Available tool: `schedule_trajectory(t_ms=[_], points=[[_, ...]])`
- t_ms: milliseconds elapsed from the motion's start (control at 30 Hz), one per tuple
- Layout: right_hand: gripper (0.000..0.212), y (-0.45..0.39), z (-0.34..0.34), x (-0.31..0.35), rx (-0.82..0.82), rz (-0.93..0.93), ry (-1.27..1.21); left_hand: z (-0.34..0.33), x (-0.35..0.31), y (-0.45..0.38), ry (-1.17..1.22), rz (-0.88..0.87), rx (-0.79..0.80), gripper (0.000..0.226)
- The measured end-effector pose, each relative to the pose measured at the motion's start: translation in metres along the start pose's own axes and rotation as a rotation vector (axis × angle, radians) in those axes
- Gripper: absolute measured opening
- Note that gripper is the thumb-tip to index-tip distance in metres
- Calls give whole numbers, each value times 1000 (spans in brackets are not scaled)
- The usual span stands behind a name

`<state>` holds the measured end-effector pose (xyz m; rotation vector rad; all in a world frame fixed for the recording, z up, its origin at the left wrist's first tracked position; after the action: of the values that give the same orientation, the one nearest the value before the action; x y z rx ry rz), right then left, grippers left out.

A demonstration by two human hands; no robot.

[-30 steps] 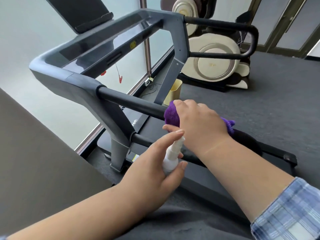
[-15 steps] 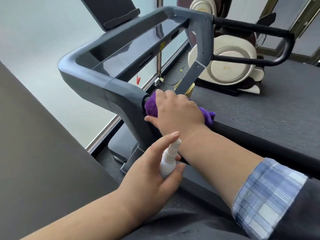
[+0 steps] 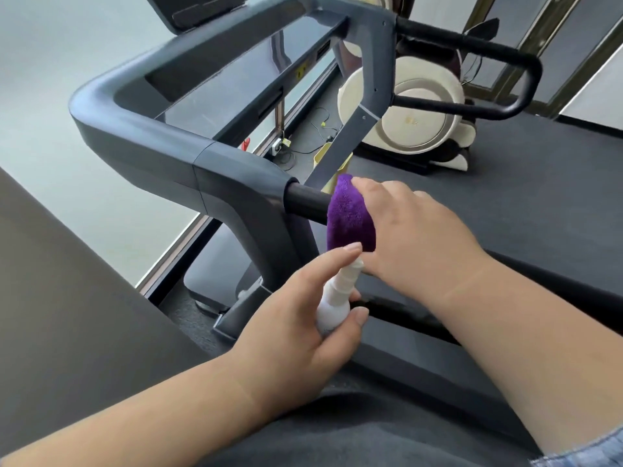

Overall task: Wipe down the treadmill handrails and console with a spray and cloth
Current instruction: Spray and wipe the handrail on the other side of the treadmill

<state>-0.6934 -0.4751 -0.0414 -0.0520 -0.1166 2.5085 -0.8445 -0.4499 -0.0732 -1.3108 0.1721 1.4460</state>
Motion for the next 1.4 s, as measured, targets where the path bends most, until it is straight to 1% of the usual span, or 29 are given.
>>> schedule_trajectory(t_ms=[133, 267, 333, 400, 500, 667, 800, 1033, 1267, 1333, 1400], points=[[92, -15, -2, 25, -20, 16, 78, 15, 5, 8, 28, -35, -31, 66], [88, -37, -2, 65, -104, 52, 61, 18, 7, 11, 35, -50, -34, 67], [89, -43, -3, 80, -117, 66, 50, 14, 6, 12, 48, -61, -31, 65], [87, -43, -2, 82, -132, 96, 37, 6, 6, 11, 71, -60, -19, 63], [79, -35, -1, 69, -135, 121, -11, -12, 3, 9, 108, -57, 4, 66], [76, -14, -2, 27, -142, 66, -40, -48, -16, 3, 167, -111, 56, 68], [78, 10, -3, -10, -174, 30, -29, -71, -32, 0, 113, -144, 91, 71], [75, 49, -2, -86, -194, -16, -89, -127, -61, -2, 88, -101, 95, 68], [77, 113, 4, -192, -159, -39, -81, -203, -107, 0, 31, -55, 125, 67], [76, 131, 5, -222, -189, -48, -123, -222, -114, 4, 13, -24, 122, 67], [75, 147, 4, -250, -248, -56, -223, -239, -119, 9, -14, 0, 113, 67]])
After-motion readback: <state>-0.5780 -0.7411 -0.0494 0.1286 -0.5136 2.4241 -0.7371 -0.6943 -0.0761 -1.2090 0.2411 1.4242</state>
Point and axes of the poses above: each hand's wrist, its own y-axis away from the middle knuckle, its own z-axis out of the back of the hand, x = y × z, the point moved 9 cm from there along -y, towards the middle knuckle, and after that the axes turned 6 degrees about -z, right-handed, at the moved point
